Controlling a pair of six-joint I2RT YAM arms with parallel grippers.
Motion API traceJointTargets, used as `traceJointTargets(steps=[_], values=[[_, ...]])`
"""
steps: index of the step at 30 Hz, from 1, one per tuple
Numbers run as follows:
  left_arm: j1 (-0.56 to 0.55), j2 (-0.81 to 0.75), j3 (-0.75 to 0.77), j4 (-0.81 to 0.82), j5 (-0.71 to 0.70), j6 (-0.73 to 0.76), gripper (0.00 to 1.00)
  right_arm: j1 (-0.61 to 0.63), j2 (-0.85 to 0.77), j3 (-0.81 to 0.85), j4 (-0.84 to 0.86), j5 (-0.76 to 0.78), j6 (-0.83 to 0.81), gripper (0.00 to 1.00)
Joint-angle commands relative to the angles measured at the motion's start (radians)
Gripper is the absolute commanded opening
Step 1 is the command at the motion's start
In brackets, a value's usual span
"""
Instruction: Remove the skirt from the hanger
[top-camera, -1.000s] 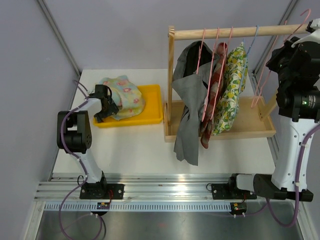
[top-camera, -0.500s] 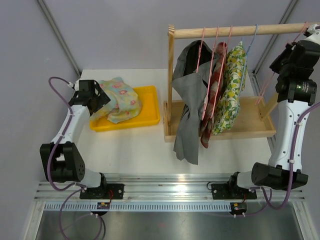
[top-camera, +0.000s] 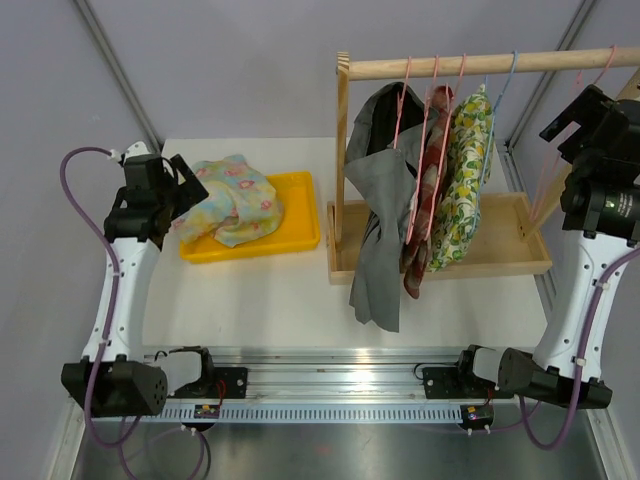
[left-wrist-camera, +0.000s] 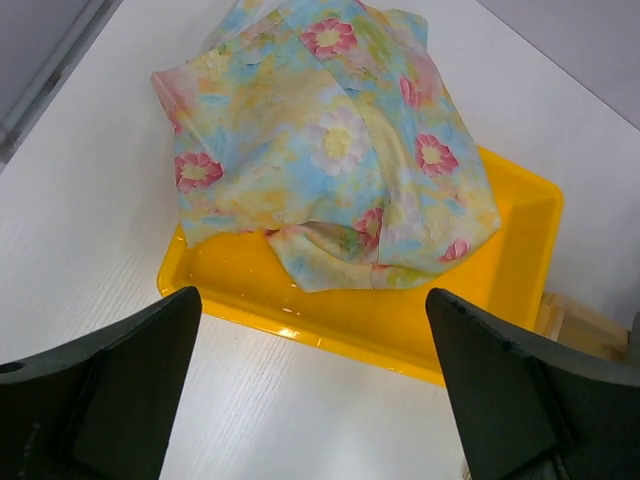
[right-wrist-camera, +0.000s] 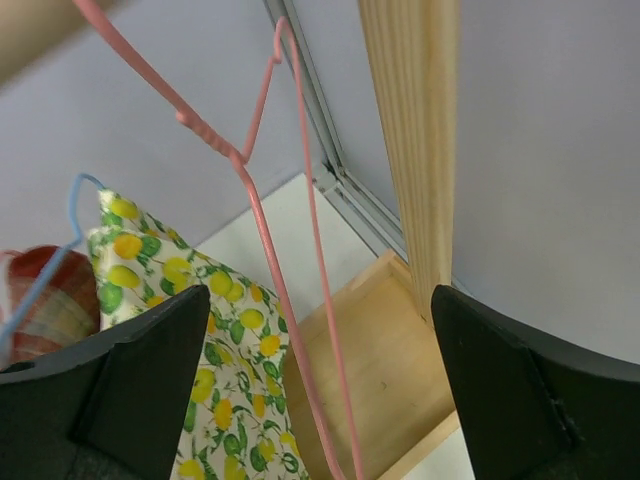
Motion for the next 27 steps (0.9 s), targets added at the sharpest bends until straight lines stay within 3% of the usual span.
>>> traceJointTargets(steps=[1,5,9,14,20,25,27], values=[[-0.001,-0.08,0.031,-0.056,0.085,0.08,0.99,-0.004,-0.045,0.147,-0.054,0.055,0.021,0.99],[-0.004,-0.185,-0.032,-0.081,0.153,0.132,0.99,-0.004,-0.082,0.249,-0.086,-0.141,0.035,0.99],[-0.007,-0.286,-0.112,-0.112,0.226,0.188,0.99,-0.004,-0.102,0.246,-0.017,-0.527,0.084,1.0],[-0.034,-0.41,-0.231,-0.109,0.14,0.208,0.99,-0.004,-0.048,0.222,0.035,-0.854,0.201,0.96],[-0.034,-0.47,-0.294,-0.093,0.09,0.189,0.99,0.035,-0.021,0.111,0.015,-0.835,0.184,0.86],[-0.034,-0.49,-0.35,-0.078,0.07,0.174,0.99,0.193,0.031,0.096,-0.06,-0.697,0.095,0.83],[-0.033,-0.505,-0.371,-0.066,0.067,0.172,0.99,0.216,0.036,0.071,-0.056,-0.652,0.09,0.74]])
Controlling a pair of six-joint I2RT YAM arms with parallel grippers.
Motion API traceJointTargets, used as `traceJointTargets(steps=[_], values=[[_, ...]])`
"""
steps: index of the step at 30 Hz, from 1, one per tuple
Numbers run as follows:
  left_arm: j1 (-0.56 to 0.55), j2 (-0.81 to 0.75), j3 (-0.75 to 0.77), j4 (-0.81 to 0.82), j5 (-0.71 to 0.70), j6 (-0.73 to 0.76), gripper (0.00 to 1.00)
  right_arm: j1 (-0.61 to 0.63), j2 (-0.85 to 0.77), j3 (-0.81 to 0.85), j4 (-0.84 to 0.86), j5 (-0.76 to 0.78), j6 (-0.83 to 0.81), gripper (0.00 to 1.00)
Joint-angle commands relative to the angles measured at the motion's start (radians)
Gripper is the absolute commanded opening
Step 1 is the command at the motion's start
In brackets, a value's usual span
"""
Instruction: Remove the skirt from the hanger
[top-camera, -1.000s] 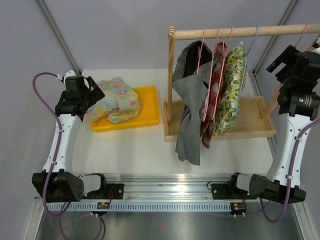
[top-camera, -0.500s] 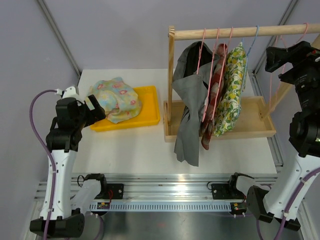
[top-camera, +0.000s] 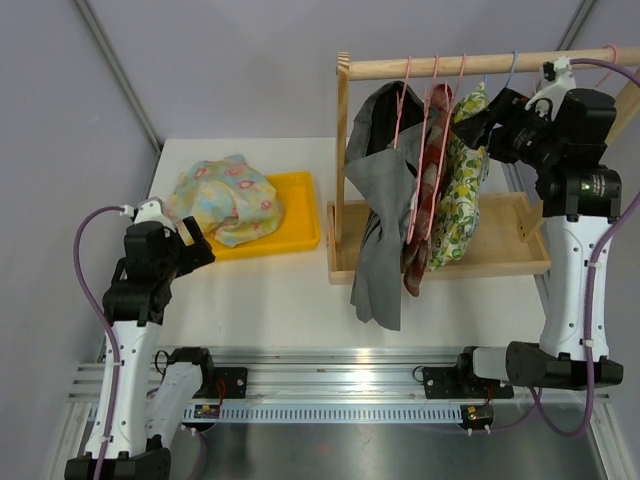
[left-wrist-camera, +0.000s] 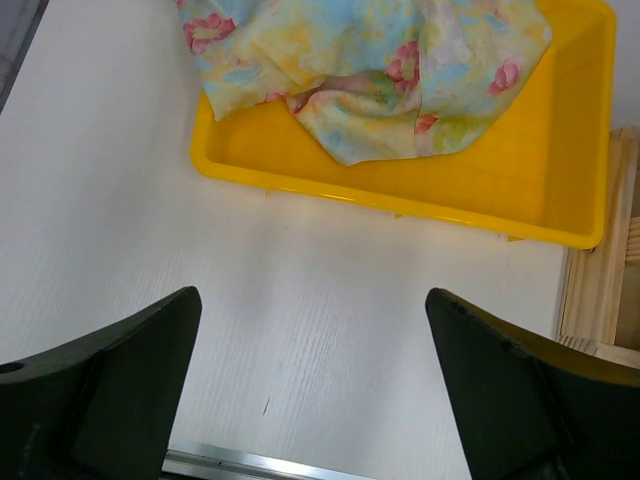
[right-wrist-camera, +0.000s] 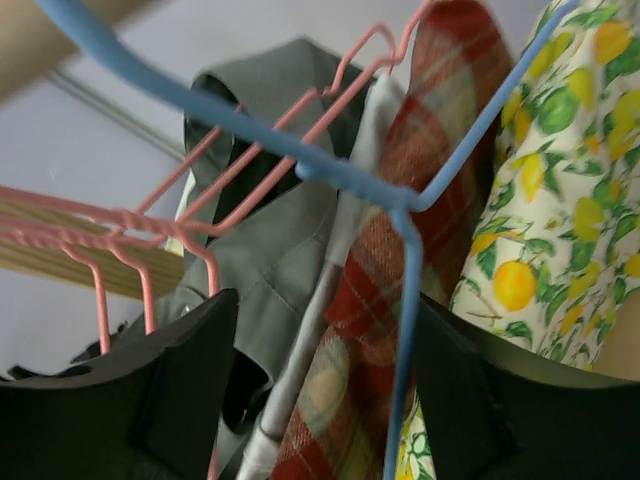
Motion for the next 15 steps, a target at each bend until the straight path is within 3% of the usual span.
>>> traceJointTargets(steps=[1,4,6,9,15], values=[[-0.002,-0.027,-0.038,0.052,-0.022,0.001,0.99,0.053,-0.027,-0.007,-0.004,0.076,-0.043,0.7],[-0.004,-0.029,-0.046,0.055,-0.02,0.001,0.99,0.054,-0.032,-0.034,0.006,0.096,-0.039,0.42],[-0.002,-0.031,-0.047,0.064,-0.023,0.001,0.99,0.054,-0.036,-0.037,0.006,0.111,-0.04,0.18],[-0.004,-0.031,-0.06,0.074,-0.023,-0.001,0.99,0.054,-0.045,-0.023,-0.011,0.148,-0.053,0.0],[-0.002,-0.018,-0.02,0.084,0.0,0.007,0.99,0.054,-0.035,0.113,-0.102,0.205,-0.105,0.0]])
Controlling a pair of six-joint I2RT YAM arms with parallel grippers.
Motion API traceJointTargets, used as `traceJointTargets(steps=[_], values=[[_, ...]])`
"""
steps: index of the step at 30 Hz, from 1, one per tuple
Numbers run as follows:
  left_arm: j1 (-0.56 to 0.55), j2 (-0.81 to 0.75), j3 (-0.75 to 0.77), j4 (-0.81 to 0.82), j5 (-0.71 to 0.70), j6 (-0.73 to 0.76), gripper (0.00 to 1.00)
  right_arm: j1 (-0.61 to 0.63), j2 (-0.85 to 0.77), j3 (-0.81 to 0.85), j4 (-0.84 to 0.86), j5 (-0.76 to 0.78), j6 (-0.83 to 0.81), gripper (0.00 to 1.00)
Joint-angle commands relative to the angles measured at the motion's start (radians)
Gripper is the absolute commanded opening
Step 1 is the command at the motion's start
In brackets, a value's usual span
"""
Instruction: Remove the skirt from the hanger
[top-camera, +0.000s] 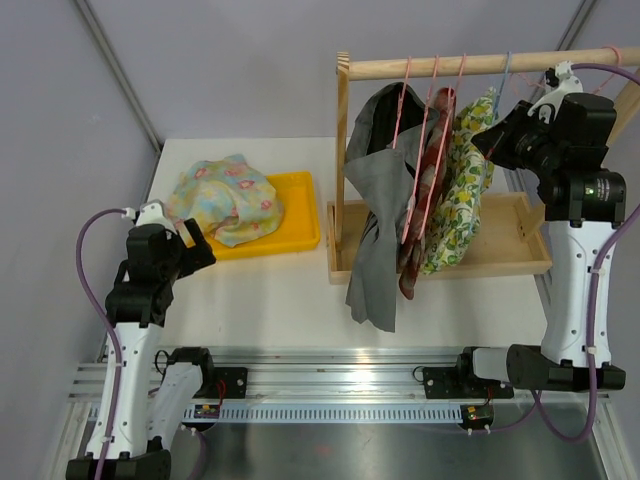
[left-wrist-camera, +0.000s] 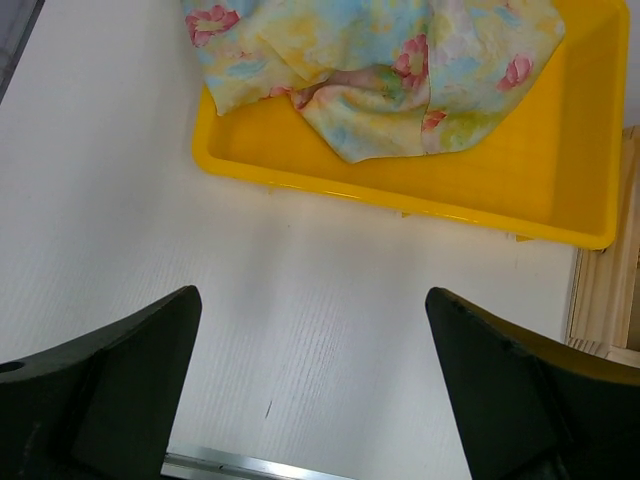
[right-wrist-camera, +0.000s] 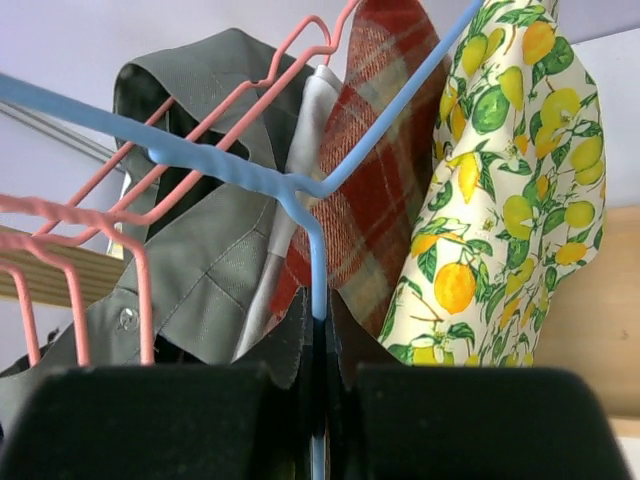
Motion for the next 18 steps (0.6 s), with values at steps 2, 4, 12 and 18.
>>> traceJointTargets(steps=[2,4,12,18], values=[[-0.031,0.019,0.072,0.074,0.024,0.013,0.99,0.005,-0.011,0.225,-0.051,0.05,-0.059,0.0],[-0.062,0.042,0.164,0.08,0.024,0.018,0.99,0.005,0.003,0.307,-0.105,0.048,-0.062,0.0],[-0.321,0.315,0.762,0.045,0.181,0.073,0.99,0.005,-0.095,0.37,-0.16,0.039,0.0,0.0],[-0.647,0.46,1.032,0.188,0.469,0.075,0.99,0.005,-0.301,0.113,-0.075,-0.05,0.119,0.0]])
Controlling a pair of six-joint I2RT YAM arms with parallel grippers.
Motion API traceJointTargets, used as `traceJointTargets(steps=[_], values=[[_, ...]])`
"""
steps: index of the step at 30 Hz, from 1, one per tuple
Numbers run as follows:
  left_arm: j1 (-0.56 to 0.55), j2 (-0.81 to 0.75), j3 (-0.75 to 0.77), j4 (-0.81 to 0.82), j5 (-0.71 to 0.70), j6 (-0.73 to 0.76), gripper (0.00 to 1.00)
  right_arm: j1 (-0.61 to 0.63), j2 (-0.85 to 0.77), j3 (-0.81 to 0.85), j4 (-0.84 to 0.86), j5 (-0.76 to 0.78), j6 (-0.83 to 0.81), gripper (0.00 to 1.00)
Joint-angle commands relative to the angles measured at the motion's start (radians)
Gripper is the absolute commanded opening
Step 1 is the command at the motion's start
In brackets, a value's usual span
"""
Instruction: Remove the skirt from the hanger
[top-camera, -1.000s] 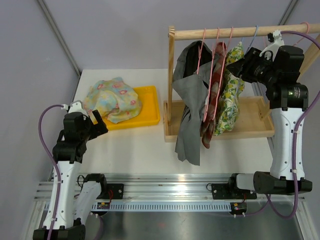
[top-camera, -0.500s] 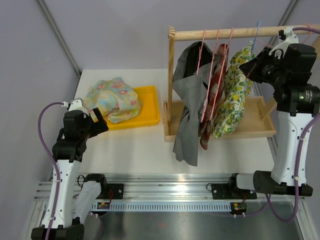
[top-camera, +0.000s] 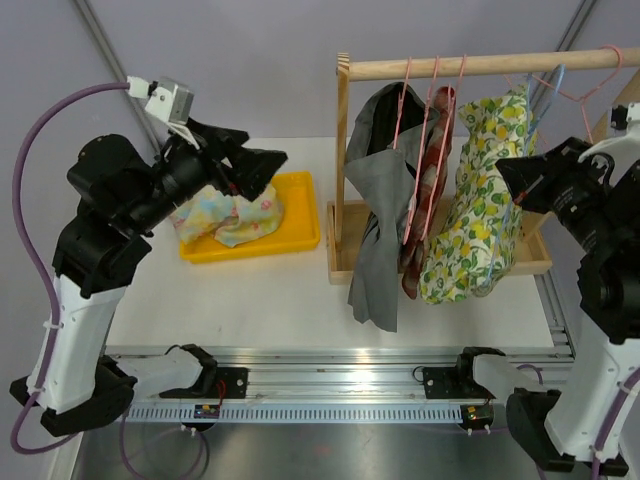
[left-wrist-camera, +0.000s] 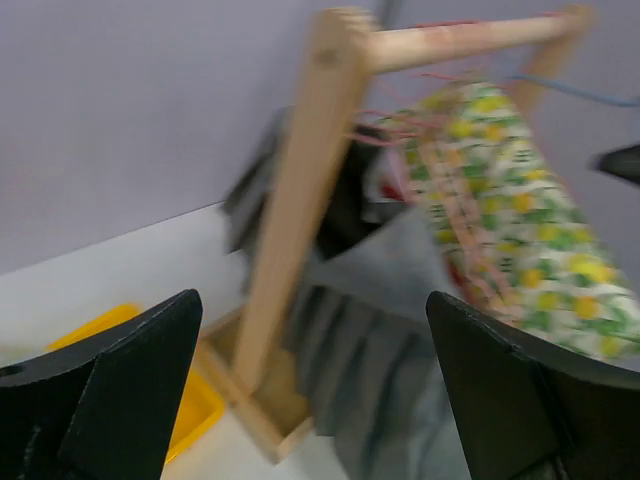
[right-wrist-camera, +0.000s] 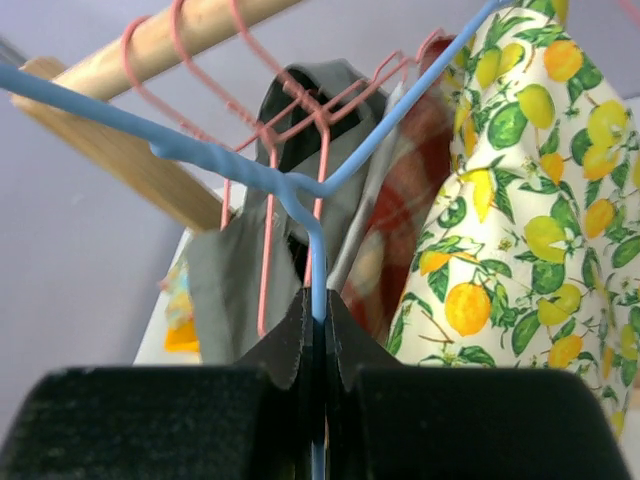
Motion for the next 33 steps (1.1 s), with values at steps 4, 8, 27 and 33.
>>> traceJointTargets(steps=[4,8,27,33], values=[[-0.314,0.036,-0.063,0.296,0.318,0.014,0.99,0.005,-0.228,-0.205,0.205,-0.199,0.174,0.0],[-0.482,0.099,-0.109,0.355,0.271,0.057,0.99,0.005,-0.294,-0.199,0.211,-0.26,0.21,0.0],[-0.927,0.395,-0.104,0.542,-0.018,0.164,0.87,0.005,-0.366,-0.113,0.22,-0.365,0.248,0.0],[-0.936,0.369,-0.173,0.579,-0.056,0.161,0.0,0.006,-0.36,-0.099,0.215,-0.351,0.238,0.0]])
